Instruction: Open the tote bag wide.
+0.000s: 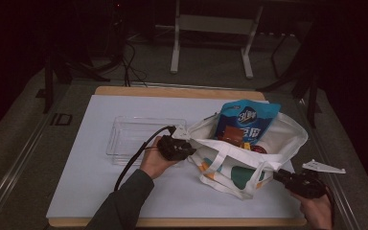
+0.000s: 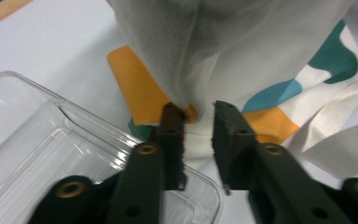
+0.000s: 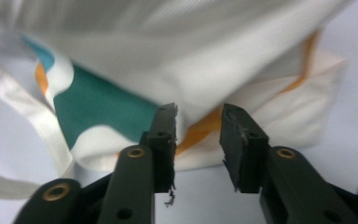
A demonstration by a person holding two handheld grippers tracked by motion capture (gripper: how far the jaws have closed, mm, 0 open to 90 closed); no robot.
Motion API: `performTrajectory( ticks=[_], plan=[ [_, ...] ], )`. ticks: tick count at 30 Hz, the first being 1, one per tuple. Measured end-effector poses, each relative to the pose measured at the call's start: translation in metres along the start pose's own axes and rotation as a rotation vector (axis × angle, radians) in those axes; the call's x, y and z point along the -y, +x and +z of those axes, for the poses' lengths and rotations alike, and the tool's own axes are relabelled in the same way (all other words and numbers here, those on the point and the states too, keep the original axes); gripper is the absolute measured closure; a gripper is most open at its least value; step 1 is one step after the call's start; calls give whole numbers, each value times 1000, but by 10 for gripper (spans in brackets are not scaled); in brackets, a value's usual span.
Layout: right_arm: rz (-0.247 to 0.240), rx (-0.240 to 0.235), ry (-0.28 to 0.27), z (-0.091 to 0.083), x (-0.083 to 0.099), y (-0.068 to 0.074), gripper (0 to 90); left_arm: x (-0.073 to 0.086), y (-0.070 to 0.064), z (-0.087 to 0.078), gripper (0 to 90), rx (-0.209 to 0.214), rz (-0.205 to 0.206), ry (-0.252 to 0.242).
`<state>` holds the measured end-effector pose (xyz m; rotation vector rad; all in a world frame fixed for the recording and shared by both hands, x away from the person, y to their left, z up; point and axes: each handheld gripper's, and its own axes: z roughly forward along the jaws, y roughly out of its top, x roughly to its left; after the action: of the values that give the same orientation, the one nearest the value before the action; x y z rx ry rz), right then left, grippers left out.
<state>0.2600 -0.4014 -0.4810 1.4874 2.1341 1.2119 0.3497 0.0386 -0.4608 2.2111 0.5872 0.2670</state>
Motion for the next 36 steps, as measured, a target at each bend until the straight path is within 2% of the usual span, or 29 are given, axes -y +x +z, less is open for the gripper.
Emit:
performTrajectory(
  ticks=[2,5,10,13,15,17,20,23,29,30,31,36],
  plan=[
    [10,10,-14,-5,-3,-4,637,-1,1,-5,651,0,-4,-19],
    [21,18,-31,-12,-8,-8,630,-4,1,-14,646,-1,-1,-56],
    [37,20,-67,-16,-21,-13,614,-7,3,-18,639,-6,-4,-85],
    [64,-2,-72,-12,-27,-18,622,-10,5,-20,694,-11,-17,-105],
    [66,0,-64,-10,-30,-20,694,-10,5,-19,766,-15,-20,-105],
    [66,1,-57,-8,-31,-20,784,-10,6,-19,814,-7,-23,-98],
    [69,2,-63,-8,-29,-20,868,-9,5,-17,826,0,-16,-72],
    [65,5,-62,-7,-26,-20,884,-9,4,-16,831,-4,-10,-52],
    [64,30,-29,-3,-19,-19,894,-7,5,-11,833,-13,7,2],
    [62,36,-20,-2,-18,-19,894,-7,5,-11,833,-13,7,2],
    [57,46,2,2,-14,-19,895,-6,4,-6,834,-11,15,34],
    [62,53,36,10,-6,-20,896,-6,4,-5,836,-23,21,61]
  ],
)
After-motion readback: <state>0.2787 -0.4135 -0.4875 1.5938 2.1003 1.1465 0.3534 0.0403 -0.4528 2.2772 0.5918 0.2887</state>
